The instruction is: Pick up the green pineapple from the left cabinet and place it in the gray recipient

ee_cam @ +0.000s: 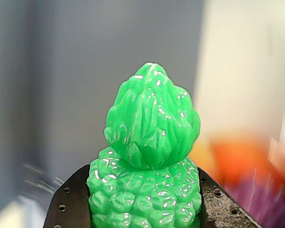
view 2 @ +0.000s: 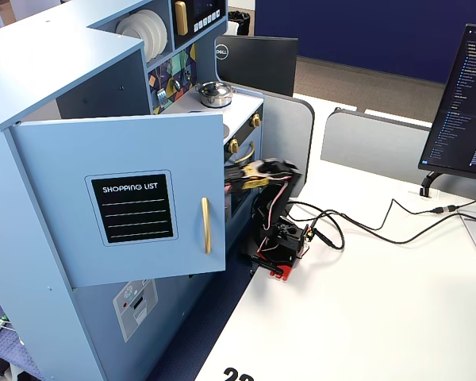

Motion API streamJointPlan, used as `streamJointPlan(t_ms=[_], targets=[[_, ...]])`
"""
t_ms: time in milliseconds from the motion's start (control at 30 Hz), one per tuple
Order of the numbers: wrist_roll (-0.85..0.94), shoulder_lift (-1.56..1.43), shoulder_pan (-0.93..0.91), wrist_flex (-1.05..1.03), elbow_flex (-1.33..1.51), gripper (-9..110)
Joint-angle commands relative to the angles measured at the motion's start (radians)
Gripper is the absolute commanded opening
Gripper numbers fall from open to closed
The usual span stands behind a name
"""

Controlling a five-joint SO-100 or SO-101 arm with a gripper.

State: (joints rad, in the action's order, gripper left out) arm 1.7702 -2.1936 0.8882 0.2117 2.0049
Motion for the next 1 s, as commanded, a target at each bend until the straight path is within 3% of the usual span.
streamJointPlan(t_ms=[0, 200, 433, 733, 967], targets=[[0.054, -0.333, -0.015, -0.031, 0.129, 0], [0.104, -0.603, -0.138, -0.052, 0.255, 0], [0.005, -0.695, -0.503, -0.127, 0.236, 0], [-0.181, -0.520, -0.923, -0.284, 0.152, 0], [-0.199, -0.270, -0.985, -0.307, 0.040, 0]])
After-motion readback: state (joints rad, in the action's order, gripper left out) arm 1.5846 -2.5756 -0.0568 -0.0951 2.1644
